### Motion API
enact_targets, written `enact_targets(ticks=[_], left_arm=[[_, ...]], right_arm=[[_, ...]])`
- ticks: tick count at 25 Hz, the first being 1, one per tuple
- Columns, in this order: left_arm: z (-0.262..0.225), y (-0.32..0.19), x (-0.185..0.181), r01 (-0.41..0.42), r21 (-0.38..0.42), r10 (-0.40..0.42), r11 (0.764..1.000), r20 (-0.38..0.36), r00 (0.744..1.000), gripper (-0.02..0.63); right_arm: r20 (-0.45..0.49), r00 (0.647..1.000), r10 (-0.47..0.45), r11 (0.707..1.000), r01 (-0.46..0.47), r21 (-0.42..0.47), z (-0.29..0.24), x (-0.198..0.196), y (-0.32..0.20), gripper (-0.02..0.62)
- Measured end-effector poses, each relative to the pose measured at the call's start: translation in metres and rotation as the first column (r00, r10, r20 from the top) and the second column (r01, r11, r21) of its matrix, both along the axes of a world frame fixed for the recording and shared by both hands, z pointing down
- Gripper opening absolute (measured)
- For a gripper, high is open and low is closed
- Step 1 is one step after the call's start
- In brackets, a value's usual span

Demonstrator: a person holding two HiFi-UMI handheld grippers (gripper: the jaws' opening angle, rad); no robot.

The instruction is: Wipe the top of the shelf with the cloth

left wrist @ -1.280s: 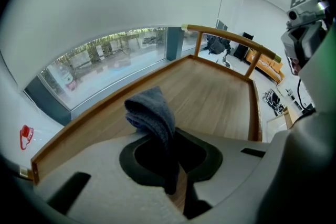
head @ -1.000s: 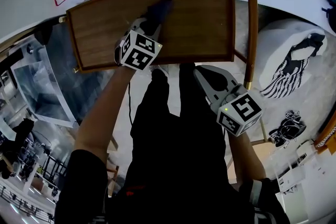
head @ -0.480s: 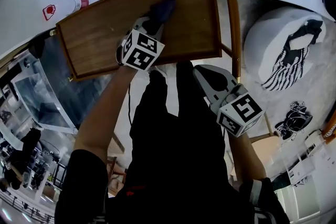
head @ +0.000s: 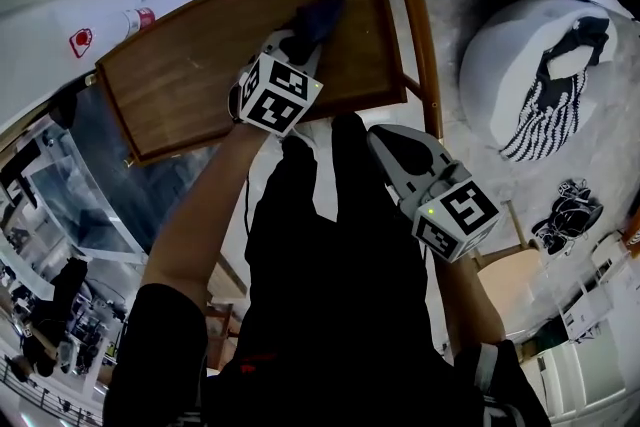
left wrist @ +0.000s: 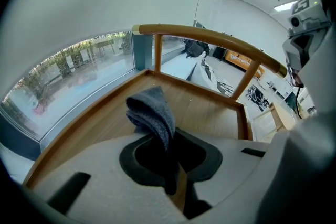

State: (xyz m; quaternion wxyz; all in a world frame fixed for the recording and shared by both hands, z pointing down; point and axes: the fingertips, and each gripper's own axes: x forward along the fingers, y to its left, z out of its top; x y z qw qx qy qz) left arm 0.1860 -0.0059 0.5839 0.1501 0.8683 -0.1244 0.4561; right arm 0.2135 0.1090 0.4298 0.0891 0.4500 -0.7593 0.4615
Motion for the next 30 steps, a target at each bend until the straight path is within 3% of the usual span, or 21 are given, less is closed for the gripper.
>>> enact_targets(ticks=[16, 30], left_arm=[[-0.002, 0.009, 0.044, -0.031, -0.039, 0.029, 0.999, -0.05, 0.998, 0.054], [-0.008, 0.015, 0.072, -0.042, -0.096, 0.03, 0.994, -0.116, 0.993, 0.054]], right_arm=[[0.007, 0.999, 0.054, 0.999, -0.054, 0.005, 0.001, 0.017, 0.006, 0.005], [0.005, 0.999, 0.046, 0.999, -0.046, -0.002, -0.001, 0.019, 0.007, 0.005]])
